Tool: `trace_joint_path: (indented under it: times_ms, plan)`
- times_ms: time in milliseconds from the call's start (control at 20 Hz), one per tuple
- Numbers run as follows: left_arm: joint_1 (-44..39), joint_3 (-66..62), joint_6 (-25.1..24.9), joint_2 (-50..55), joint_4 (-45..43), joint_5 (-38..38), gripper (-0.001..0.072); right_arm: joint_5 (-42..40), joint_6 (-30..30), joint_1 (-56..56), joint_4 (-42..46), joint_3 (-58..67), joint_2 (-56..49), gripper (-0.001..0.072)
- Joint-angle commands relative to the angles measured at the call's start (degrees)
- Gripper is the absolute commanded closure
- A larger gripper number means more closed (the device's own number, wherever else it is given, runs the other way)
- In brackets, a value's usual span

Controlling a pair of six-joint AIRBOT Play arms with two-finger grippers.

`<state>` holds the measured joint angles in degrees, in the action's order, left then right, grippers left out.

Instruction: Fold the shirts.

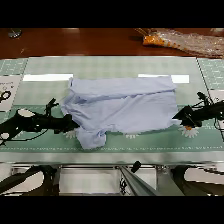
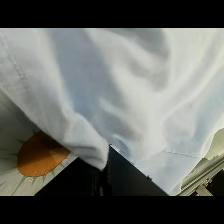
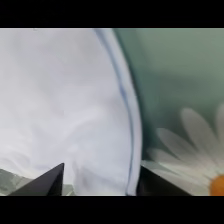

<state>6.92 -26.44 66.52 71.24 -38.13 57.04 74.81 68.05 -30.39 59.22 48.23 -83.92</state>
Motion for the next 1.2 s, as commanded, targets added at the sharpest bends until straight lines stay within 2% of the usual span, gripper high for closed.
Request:
trace_joint_path:
  times_ms: [0, 50, 100, 300, 400, 600, 850, 900, 1050, 1150]
  plan:
    - [-0.04, -0.09, -0.09, 0.04, 0.00, -0.02, 0.0686, -3.72, -0.24, 4.20, -0.74, -1.14, -0.07, 0.0415]
    - [-0.04, -0.35, -0.15, 0.02, -0.02, 0.04, 0.0686, -2.95, -0.24, 4.55, -0.76, -0.83, 0.02, 0.0611]
    - [-0.02, -1.01, -0.61, -0.17, 0.00, 0.42, 0.0687, -1.60, -0.39, 4.50, -1.25, -0.24, 0.44, 0.0681]
    - [-0.04, -10.45, -1.44, -4.72, 0.00, 3.45, 0.0687, 2.08, -3.74, 4.50, -2.89, 6.71, 8.59, 0.0682]
    - [-0.02, -18.99, -4.04, -9.97, -0.02, 3.43, 0.0688, 2.89, -9.14, 4.50, -8.70, 12.94, 14.97, 0.0682]
    - [-0.02, -41.70, -4.39, -20.31, -1.84, 2.93, 0.0688, -9.38, -9.14, 4.50, -16.74, 27.67, 28.06, 0.0683]
    - [-0.04, -71.06, -4.35, -28.02, -7.04, -9.16, 0.0687, -20.33, -3.48, 4.50, -12.50, 47.84, 36.94, 0.0683]
    - [-0.04, -76.13, -4.35, -28.79, -8.59, -9.75, 0.0687, -22.23, -2.54, 4.50, -11.52, 51.60, 37.90, 0.0683]
    - [-0.04, -84.98, -4.31, -30.95, -11.08, -6.16, 0.0687, -24.02, -1.40, 4.50, -10.49, 58.90, 39.85, 0.0683]
    - [-0.04, -86.62, -3.26, -33.44, -12.22, -2.67, 0.0687, -22.71, 2.73, 4.50, -10.12, 60.28, 41.53, 0.0683]
